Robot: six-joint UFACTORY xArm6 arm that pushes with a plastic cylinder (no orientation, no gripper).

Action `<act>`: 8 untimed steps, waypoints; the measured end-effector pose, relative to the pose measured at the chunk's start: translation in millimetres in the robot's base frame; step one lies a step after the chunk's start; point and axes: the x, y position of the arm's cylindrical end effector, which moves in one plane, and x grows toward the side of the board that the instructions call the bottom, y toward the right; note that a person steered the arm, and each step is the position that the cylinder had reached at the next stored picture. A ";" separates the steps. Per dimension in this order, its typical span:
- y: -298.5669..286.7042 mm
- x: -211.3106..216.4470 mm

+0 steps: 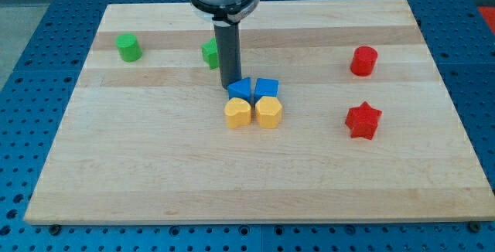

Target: Move the green star towards the green circle

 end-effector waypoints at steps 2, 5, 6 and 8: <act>0.0 -13.0; -37.7 -44.3; -54.3 -49.0; 17.5 -60.7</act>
